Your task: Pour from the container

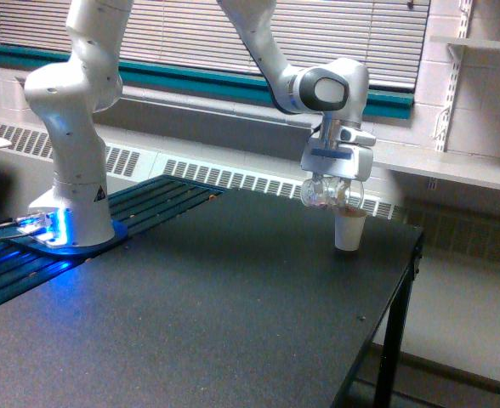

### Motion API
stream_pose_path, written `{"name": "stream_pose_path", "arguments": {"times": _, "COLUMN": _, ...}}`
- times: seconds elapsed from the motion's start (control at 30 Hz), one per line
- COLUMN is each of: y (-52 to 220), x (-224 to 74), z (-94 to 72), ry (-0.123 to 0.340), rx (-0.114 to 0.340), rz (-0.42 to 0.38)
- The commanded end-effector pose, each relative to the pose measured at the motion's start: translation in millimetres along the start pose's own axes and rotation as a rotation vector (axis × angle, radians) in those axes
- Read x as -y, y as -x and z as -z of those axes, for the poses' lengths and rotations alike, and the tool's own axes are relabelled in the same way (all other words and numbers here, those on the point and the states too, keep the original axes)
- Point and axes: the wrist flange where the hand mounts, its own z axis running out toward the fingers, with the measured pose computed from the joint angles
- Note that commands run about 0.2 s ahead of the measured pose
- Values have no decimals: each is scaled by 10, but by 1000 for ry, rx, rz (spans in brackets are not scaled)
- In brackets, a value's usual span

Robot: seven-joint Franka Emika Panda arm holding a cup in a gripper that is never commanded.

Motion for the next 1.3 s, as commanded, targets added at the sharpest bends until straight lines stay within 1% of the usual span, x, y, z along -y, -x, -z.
{"name": "stream_pose_path", "arguments": {"times": 0.03, "y": -13, "x": 95, "z": 32, "ry": 19, "rx": -3, "rz": 39}}
{"name": "stream_pose_path", "arguments": {"times": 0.7, "y": -47, "x": 114, "z": 60, "ry": 35, "rx": -1, "rz": 53}}
{"name": "stream_pose_path", "arguments": {"times": 1.07, "y": -52, "x": 100, "z": 67, "ry": 33, "rx": 2, "rz": 56}}
{"name": "stream_pose_path", "arguments": {"times": 1.3, "y": -64, "x": 64, "z": 116, "ry": 19, "rx": -9, "rz": 47}}
